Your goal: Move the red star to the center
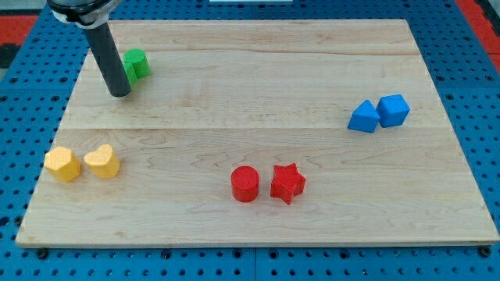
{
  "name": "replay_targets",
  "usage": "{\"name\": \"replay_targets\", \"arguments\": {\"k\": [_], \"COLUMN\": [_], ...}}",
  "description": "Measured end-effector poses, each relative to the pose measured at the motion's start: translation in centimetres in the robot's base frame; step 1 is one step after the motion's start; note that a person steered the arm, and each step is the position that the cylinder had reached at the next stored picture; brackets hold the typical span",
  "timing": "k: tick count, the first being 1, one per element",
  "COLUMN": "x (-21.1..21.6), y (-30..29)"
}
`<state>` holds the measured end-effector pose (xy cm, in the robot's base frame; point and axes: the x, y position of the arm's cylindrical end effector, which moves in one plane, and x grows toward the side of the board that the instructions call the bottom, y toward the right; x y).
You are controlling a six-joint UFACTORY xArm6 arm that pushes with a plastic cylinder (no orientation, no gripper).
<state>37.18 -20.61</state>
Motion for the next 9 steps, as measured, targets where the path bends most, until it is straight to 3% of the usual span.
{"name": "replay_targets", "arguments": {"k": [1, 2, 3, 4, 5, 6, 7, 8, 9], "x": [0.0, 1.4, 4.3, 4.4, 4.4, 5.4, 9.8, 16.1, 19.5], "y": [0.2, 4.0, 4.1, 3.6, 10.1, 22.4, 33.1, 36.2, 33.3]}}
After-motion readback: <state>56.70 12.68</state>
